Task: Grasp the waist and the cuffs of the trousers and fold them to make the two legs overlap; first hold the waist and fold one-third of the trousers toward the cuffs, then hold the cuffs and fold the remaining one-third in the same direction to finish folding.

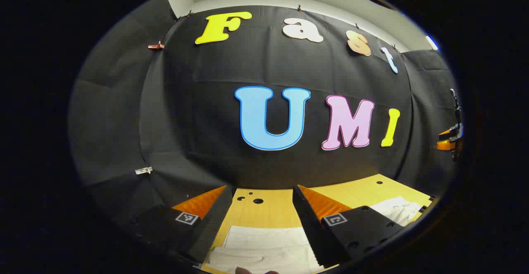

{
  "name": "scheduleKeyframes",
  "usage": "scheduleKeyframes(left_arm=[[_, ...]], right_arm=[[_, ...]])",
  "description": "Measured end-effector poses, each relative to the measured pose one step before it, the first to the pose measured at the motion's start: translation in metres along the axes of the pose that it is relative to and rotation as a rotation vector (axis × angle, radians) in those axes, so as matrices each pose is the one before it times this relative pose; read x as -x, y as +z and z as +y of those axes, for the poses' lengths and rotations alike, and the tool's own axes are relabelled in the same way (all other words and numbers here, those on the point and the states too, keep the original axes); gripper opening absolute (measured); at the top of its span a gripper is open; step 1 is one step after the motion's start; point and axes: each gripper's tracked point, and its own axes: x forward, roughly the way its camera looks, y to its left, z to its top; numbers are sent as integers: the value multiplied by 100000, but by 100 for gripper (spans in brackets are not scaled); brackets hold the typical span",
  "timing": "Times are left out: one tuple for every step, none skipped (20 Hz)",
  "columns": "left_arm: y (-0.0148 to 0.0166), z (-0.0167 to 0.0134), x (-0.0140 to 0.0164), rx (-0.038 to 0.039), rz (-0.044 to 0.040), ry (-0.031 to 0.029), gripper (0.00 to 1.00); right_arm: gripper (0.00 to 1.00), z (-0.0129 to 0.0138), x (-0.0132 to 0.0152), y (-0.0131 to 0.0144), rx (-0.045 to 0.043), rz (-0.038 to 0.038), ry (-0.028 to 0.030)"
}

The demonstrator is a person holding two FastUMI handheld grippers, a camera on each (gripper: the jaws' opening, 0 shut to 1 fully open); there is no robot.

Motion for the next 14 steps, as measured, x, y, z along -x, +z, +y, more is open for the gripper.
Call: scheduleKeyframes(left_arm=[[-335,216,1,-753,1071,237,94],[-437,71,52,-699,852,-5,94],[-222,-69,4,-706,801,-591,94],[-471,-34,83,-1017,554,-696,94],[-263,-102,-117,-1347,596,-887,94],[-582,-132,0,-1568,752,-1038,94],[-390,-141,-112,-1636,848,-1179,94],[-584,-95,-107,-1610,1243,-1143,94],[-535,-41,-60,-1508,1322,-855,93],[-774,17,-13,-1384,1233,-548,93],[-630,-66,-49,-1265,1514,-307,93],[-766,50,61,-991,1480,-45,98],[-497,-36,-27,-516,1189,-342,93],[-709,-141,-36,-15,1201,-406,93]], right_arm=[[97,-38,277,-798,749,1931,900],[98,89,-5,-946,931,1866,1058],[97,29,101,-596,621,1416,658],[97,-54,147,-749,-81,1393,620],[98,-16,45,-679,-642,1337,736],[98,-141,-125,-812,-193,1428,109],[98,-252,-83,-702,215,1502,-98],[98,-280,-197,-858,786,1715,-59],[97,-231,-107,-942,1012,2063,141],[97,-321,-244,-958,1146,2279,23],[98,-167,-165,-872,1362,2174,225],[98,-56,-218,-1144,1675,2132,-130],[98,23,-161,-1182,1540,2412,186],[98,179,-132,-1479,1412,2927,685]])
